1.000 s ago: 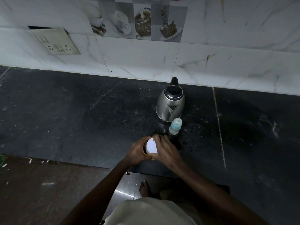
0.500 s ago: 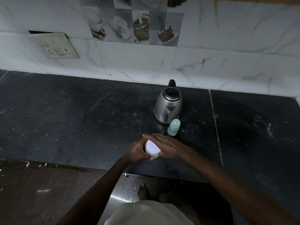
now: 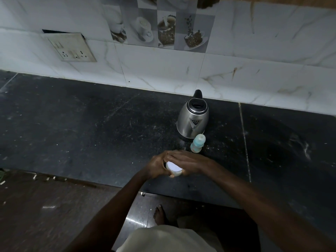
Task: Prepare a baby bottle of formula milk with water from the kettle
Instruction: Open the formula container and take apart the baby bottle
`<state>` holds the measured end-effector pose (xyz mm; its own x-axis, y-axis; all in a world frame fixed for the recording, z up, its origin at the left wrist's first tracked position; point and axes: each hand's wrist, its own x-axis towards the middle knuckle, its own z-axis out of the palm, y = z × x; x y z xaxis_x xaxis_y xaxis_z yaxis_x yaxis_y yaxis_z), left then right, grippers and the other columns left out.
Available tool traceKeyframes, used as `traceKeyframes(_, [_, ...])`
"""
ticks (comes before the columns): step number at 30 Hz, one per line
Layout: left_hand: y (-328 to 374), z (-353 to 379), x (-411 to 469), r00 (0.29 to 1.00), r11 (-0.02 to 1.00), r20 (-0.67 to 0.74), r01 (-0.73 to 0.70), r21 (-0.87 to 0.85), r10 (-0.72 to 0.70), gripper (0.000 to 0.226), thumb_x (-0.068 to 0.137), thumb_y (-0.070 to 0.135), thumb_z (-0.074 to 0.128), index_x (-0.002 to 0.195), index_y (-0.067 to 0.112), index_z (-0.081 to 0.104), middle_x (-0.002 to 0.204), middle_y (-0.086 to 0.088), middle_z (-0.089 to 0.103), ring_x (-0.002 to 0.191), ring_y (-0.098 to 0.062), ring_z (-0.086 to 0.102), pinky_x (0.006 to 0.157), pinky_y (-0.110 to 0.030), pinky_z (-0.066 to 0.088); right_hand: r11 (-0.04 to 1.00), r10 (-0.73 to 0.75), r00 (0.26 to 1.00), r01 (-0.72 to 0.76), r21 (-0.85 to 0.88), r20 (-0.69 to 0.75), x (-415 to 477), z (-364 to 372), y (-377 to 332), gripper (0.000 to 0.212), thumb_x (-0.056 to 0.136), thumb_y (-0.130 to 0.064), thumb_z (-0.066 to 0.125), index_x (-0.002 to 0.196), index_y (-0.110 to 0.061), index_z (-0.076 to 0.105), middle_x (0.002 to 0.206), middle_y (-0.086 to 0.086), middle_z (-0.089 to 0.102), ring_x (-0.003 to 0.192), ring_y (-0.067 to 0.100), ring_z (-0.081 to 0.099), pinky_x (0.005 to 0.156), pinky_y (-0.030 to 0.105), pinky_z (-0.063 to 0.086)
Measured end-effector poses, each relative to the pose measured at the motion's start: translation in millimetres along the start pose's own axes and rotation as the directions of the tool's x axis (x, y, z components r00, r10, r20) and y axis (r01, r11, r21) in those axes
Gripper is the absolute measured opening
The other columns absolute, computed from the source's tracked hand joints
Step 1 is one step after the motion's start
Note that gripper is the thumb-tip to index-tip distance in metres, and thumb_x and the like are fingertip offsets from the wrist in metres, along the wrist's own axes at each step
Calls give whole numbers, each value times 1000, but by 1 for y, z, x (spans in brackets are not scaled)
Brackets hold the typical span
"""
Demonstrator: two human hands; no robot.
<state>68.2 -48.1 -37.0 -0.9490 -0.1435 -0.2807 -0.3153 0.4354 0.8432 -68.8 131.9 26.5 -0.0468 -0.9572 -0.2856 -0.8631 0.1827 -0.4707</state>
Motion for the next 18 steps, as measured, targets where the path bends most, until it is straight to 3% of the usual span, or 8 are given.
traceKeyframes(2, [0, -2, 1, 1000, 999, 0, 3, -32, -3, 95, 52, 20, 98, 139, 25, 59, 129, 10, 71, 121, -6, 67, 103, -33, 55, 999, 7, 1000, -7, 31, -4, -7, -6, -2, 60, 103, -30, 29, 159, -13, 40, 167, -1, 35, 154, 11, 30, 128, 33, 23])
traceKeyframes(4, [2, -2, 0, 1000, 999, 9, -4, -45, 4, 95, 55, 16, 100, 141, 25, 58, 133, 10, 70, 124, -7, 65, 106, -34, 53, 997, -23, 1000, 24, 68, -8, -11, -23, -9, 53, 103, -14, 48, 156, -14, 46, 164, -1, 41, 153, 11, 33, 125, 31, 26])
traceKeyframes(8, [12, -3, -4, 998, 996, 40, -42, -83, 45, 118, 60, 18, 102, 153, 39, 34, 151, 21, 49, 144, -8, 48, 114, -18, 42, 979, -7, 989, 37, 201, -148, 3, -43, -11, 77, 75, -4, 69, 146, -20, 45, 144, -5, 46, 133, 11, 47, 108, 34, 44])
traceKeyframes(11, [23, -4, -11, 988, 944, -80, -150, -292, 132, 139, 62, 3, 100, 167, 27, 11, 170, 6, 30, 157, -16, 29, 124, -38, 33, 886, 174, 919, 11, 464, -353, 3, -41, -15, 78, 76, -6, 80, 145, -24, 48, 144, -6, 43, 136, 7, 49, 109, 30, 49])
traceKeyframes(13, [39, -6, -21, 973, 914, -199, -182, -362, 115, 126, 69, -7, 92, 166, 16, 16, 169, -3, 34, 155, -18, 34, 122, -37, 37, 670, 339, 866, 53, 741, -368, 2, -34, -28, 72, 80, -8, 87, 142, -18, 51, 143, 2, 50, 132, 10, 59, 109, 38, 53])
traceKeyframes(15, [50, -10, -29, 949, 895, -299, -217, -389, 100, 94, 76, -10, 86, 157, 6, 41, 156, -7, 53, 144, -22, 52, 114, -35, 47, 435, 442, 846, 87, 896, -297, 6, -24, -42, 70, 81, -11, 88, 140, -15, 51, 140, 10, 59, 126, 19, 66, 106, 47, 55])
traceKeyframes(16, [51, -12, -32, 933, 895, -350, -229, -384, 88, 77, 79, -6, 85, 148, 3, 53, 148, -8, 62, 137, -24, 59, 110, -34, 51, 387, 461, 845, 82, 918, -270, 8, -20, -46, 68, 82, -13, 87, 140, -14, 51, 138, 10, 62, 125, 20, 67, 106, 48, 55])
traceKeyframes(18, [46, -19, -37, 903, 892, -425, -244, -380, 66, 57, 82, 5, 85, 135, 1, 65, 135, -10, 71, 125, -24, 67, 104, -32, 53, 423, 425, 871, 49, 905, -246, 9, -14, -51, 65, 85, -17, 86, 140, -16, 53, 137, 3, 66, 127, 14, 66, 108, 41, 54])
